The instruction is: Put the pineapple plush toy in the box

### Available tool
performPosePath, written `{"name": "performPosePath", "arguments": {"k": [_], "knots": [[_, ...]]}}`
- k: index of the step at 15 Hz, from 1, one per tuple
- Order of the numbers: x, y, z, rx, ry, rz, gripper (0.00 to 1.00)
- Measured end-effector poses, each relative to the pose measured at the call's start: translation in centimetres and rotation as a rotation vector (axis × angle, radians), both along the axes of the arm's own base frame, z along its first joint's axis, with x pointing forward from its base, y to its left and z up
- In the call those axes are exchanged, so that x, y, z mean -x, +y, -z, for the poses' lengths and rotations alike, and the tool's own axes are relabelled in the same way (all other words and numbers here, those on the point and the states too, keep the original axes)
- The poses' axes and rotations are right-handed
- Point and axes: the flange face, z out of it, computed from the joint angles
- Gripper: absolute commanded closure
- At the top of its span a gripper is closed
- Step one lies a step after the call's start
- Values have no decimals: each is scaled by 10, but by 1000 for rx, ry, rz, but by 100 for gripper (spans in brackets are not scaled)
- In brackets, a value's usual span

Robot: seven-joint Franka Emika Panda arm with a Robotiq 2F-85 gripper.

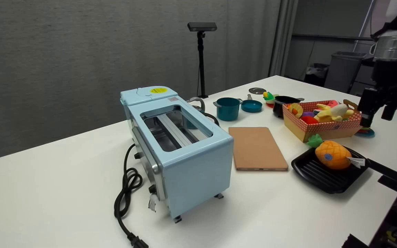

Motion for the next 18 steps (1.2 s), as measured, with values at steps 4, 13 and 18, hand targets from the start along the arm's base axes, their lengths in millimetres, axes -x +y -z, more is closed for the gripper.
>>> {"name": "performPosePath", "arguments": {"k": [4, 13, 18], "knots": [[1, 3, 25, -6, 66, -8, 0], [-12, -12, 71, -16, 179, 21, 0], [-37, -27, 82, 71, 149, 8, 0]]}}
